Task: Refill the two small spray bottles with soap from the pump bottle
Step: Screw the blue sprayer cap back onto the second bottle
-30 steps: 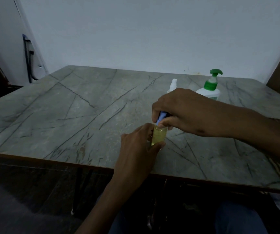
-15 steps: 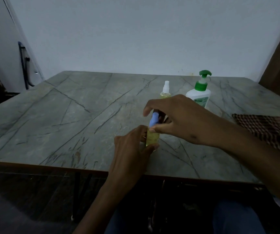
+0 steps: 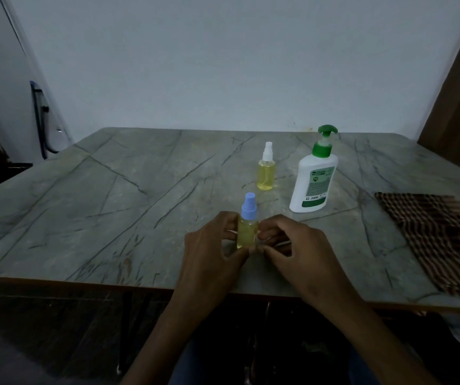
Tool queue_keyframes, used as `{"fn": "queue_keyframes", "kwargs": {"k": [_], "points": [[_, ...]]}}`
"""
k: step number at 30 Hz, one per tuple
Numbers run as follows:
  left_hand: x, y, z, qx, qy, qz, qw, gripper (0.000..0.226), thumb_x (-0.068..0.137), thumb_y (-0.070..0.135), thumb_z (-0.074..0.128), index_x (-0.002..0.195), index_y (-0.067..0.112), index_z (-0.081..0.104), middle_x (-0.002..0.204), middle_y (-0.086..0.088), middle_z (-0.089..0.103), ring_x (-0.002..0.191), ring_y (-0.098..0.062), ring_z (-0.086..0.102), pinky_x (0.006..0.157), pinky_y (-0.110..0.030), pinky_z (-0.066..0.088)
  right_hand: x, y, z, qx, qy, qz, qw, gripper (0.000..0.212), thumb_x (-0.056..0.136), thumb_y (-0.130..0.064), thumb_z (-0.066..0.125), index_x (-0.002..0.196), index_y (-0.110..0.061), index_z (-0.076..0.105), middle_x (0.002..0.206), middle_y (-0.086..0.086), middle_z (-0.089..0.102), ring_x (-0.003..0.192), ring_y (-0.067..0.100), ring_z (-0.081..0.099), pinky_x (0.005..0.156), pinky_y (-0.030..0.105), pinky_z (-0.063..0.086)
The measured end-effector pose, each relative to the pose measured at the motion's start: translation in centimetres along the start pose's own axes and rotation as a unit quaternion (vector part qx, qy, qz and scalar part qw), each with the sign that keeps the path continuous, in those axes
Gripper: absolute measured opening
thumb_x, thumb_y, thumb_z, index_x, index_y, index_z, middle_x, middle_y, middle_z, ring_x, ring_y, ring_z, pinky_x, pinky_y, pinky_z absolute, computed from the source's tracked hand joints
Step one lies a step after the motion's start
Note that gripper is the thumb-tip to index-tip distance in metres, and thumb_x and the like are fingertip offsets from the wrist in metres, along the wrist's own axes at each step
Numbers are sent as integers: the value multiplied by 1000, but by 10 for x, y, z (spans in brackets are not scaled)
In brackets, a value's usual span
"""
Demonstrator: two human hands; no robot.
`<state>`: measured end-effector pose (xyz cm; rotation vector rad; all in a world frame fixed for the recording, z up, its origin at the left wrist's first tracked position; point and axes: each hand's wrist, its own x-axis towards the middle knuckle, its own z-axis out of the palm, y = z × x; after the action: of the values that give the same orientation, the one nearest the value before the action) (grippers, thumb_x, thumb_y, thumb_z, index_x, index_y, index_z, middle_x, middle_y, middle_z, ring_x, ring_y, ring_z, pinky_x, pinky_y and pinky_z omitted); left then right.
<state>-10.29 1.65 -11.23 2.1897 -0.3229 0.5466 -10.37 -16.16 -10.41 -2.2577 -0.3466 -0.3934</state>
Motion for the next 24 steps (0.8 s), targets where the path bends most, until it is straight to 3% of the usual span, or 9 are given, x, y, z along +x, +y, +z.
{"fn": "queue_keyframes", "kwargs": {"k": [4,6,10,15,20,24], "points": [[1,3,-2,-14,-4,-15,1000,18,83,34,80,97,29,69,93,14,71,88,0,66,78,-23,54,4,-3,4,-8,-1,1,1000,21,90,-22,78,108,-28,71,97,-20,72,94,-9,66,85,7,52],[3,3,-3,-18,-7,-18,1000,14,84,31,79,95,27,70,92,13,71,86,-1,66,75,-21,52,7,-7,6,-14,-6,7,1000,24,91,-22,77,113,-28,70,103,-17,73,96,-4,67,90,15,55],[20,2,-8,4,0,0,1000,22,82,23,81,100,28,69,93,15,71,89,4,65,78,-9,47,25,-13,10,-22,0,-6,1000,21,93,-18,75,111,-26,69,101,-11,73,92,1,66,85,16,54],[65,-11,-14,43,-4,15,999,30,80,18,83,106,17,70,99,7,73,90,-1,68,83,-20,55,66,-20,21,-42,22,-26,999,12,96,-16,70,107,-17,68,99,-1,73,90,13,66,81,27,54],[96,-29,-13,62,-27,13,998,27,80,18,83,103,14,70,98,4,73,86,-1,67,79,-16,55,93,-14,40,-45,43,-9,998,9,97,-18,70,105,-13,68,98,3,73,82,9,57,62,7,33],[104,-41,-6,59,-47,4,997,26,82,18,82,105,13,69,100,2,73,86,0,67,76,-12,51,96,-7,46,-46,37,1,998,10,98,-18,68,107,-13,67,100,3,72,84,11,58,61,7,30]]}}
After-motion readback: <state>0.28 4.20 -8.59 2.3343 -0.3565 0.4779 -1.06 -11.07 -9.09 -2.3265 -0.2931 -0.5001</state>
